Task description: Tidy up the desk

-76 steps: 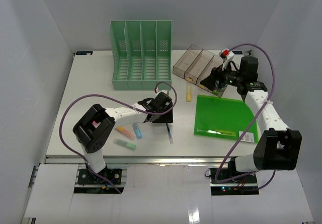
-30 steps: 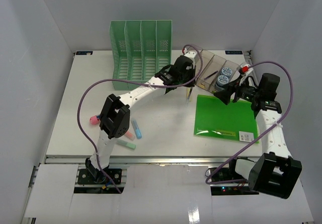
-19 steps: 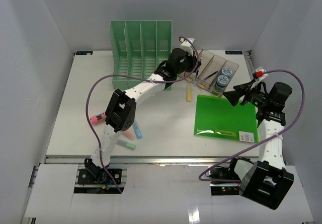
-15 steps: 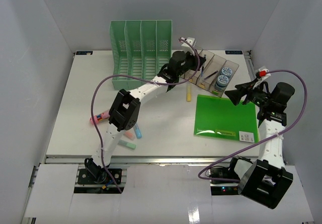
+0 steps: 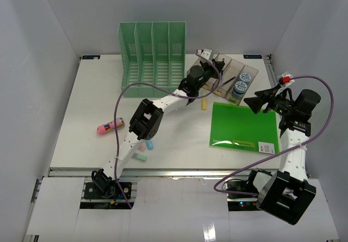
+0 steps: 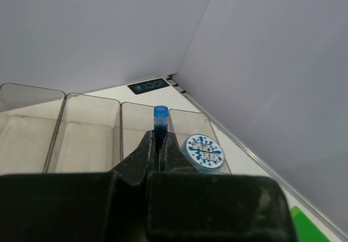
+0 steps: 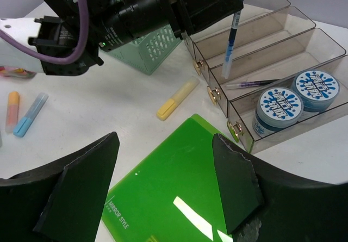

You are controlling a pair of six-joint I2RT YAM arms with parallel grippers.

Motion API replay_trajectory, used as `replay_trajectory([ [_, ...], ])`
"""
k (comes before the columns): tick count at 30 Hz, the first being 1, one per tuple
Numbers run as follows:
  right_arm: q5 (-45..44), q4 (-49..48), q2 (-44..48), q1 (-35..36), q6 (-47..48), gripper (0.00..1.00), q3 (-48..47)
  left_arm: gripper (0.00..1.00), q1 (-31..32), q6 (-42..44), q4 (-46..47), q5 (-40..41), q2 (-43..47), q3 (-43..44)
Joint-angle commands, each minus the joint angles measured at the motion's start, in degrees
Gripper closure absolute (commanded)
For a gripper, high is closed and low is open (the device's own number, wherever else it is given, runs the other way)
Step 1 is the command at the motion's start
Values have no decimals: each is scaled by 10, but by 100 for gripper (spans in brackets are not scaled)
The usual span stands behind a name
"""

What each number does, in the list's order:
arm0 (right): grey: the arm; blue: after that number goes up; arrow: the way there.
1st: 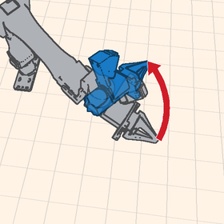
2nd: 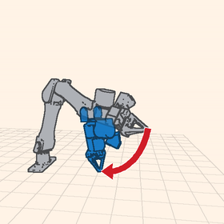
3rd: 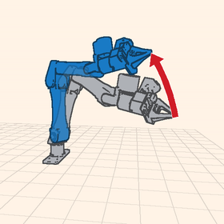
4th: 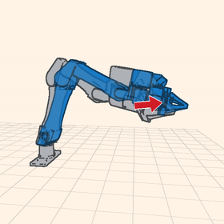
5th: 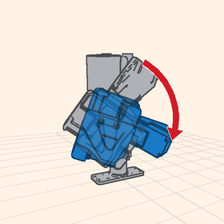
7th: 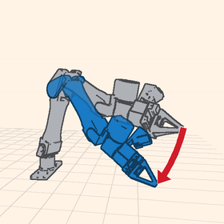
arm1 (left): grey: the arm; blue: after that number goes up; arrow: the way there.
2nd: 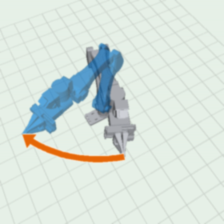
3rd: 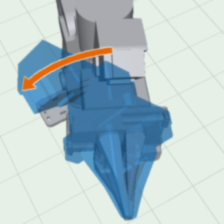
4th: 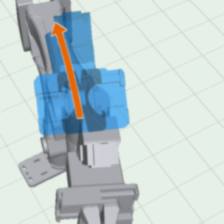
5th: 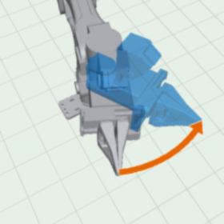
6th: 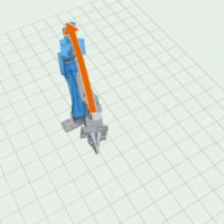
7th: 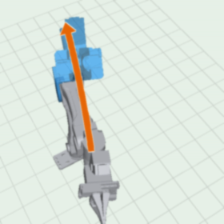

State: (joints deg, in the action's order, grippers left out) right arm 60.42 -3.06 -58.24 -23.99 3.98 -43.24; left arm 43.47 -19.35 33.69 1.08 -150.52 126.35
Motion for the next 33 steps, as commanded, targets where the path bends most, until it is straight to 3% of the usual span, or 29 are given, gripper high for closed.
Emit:
replay_trajectory([
  [1,24,-30,-3,-6,-12,24,8,100,7,52,60,39,-3,32],
  [8,32,-43,-4,-9,-22,24,15,97,9,62,67,36,-22,35],
  [11,34,-44,-6,-9,-22,24,15,77,13,67,64,29,-19,19],
  [16,35,-42,-9,-9,-19,24,15,33,29,95,73,23,-2,-28],
  [17,36,-42,-10,-9,-18,24,14,31,31,96,72,22,1,-28],
  [18,36,-39,-12,-9,-16,24,13,22,33,100,70,20,8,-31],
  [21,38,-33,-14,-10,-11,24,12,9,36,108,59,21,24,-28],
  [26,72,-30,-24,-9,-2,22,11,5,36,136,24,42,97,-43],
  [30,55,29,-37,14,53,22,-15,5,36,158,12,59,212,-144],
  [33,-15,132,-53,80,132,22,-61,4,36,159,-12,67,323,-258],
])
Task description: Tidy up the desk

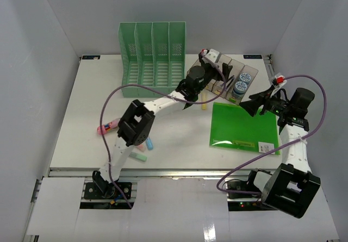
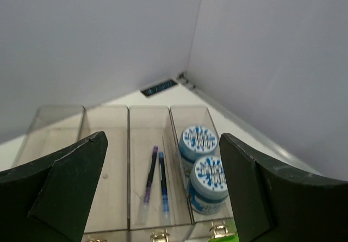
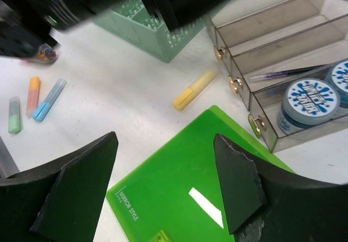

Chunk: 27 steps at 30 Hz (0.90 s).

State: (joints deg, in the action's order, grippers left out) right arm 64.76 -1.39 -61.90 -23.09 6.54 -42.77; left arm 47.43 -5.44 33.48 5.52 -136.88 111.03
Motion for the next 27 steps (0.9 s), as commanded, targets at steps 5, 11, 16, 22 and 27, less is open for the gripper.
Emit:
replay_trajectory([
  [5,-239,206,-74,210,143,20,-126,2,-21,-18,-155,15,398,-311],
  [11,-353,287,-190,323,141,18,-249,2,-86,-106,-326,-48,688,-555],
  [16,-473,289,-292,434,36,11,-317,2,-102,-92,-393,5,888,-681],
  [22,-614,259,-389,509,-72,10,-359,2,-103,-61,-422,72,1001,-756],
  [27,-689,258,-451,515,-100,11,-381,2,-104,-50,-433,73,990,-745],
])
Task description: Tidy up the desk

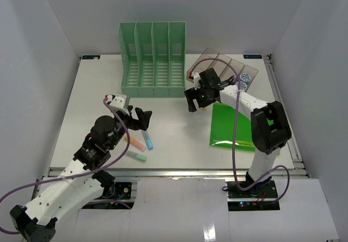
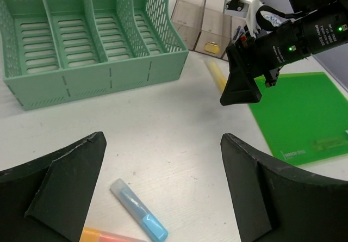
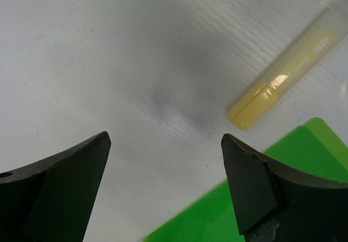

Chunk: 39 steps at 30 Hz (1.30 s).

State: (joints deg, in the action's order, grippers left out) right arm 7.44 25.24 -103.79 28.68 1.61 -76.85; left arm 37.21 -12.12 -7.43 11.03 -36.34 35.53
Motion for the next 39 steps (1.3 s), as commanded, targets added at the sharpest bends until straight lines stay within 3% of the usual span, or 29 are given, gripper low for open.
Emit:
replay_trajectory([
  [1,-138,-8,-43,-3,-50,11,-43,2,-2,17,-32,20,-23,13],
  [10,-176,-12,-120,-6,-51,17,-100,2,-3,19,-47,22,-38,20],
  [16,-169,-11,-158,-20,-59,27,-124,2,-3,19,-51,17,-41,21],
  [24,-116,-13,-163,-56,-70,47,-105,2,-4,21,-51,15,-43,21],
  [26,-98,-14,-164,-61,-68,60,-101,2,-4,21,-52,14,-45,21],
  [33,-42,-14,-147,-63,-40,91,-79,2,-6,21,-53,13,-47,22],
  [39,64,-13,-75,-64,-19,92,-67,2,-7,20,-54,10,-47,22],
])
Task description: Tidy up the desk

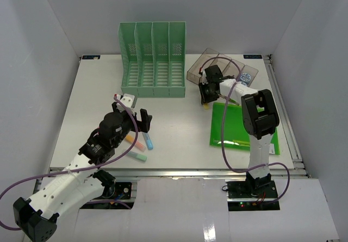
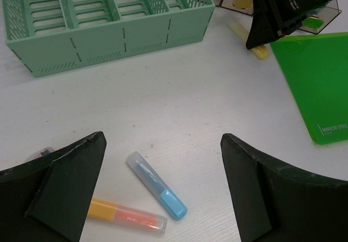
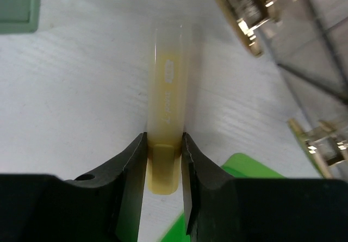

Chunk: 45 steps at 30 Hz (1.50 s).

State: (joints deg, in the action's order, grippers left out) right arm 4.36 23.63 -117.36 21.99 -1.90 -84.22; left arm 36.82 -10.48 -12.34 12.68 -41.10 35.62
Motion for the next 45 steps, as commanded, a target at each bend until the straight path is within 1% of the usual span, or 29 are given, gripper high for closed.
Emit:
replay_trajectory([
  [1,105,3,72,2,16,92,2,2,-4,4,-4,-7,0,21],
  [4,128,2,102,-8,16,92,-19,2,-4,5,-4,-9,0,22],
  [7,137,-2,111,-31,-8,92,-59,2,-4,5,-5,-8,2,22],
  [9,124,-16,110,-43,-31,92,-87,2,-5,5,-5,-8,3,22],
  [14,77,-78,102,-90,-120,92,-96,2,-5,5,-7,-6,5,22],
  [16,61,-89,88,-101,-146,92,-108,2,-5,5,-7,-5,4,22],
  [20,20,-91,48,-114,-169,91,-143,2,-5,6,-9,-3,-3,22],
  [26,17,-112,14,-128,-198,87,-176,2,-7,8,-11,-2,-17,23],
  [29,-1,-124,0,-133,-207,81,-186,2,-7,9,-11,-2,-26,23],
  [35,-9,-137,-39,-136,-218,77,-205,2,-9,11,-13,-6,-42,24],
  [37,-5,-140,-51,-136,-221,73,-206,2,-9,12,-13,-6,-45,24],
  [40,-2,-141,-64,-136,-226,58,-205,2,-10,11,-13,-8,-46,23],
  [45,7,-142,-74,-136,-225,45,-214,2,-10,13,-13,-8,-49,23],
])
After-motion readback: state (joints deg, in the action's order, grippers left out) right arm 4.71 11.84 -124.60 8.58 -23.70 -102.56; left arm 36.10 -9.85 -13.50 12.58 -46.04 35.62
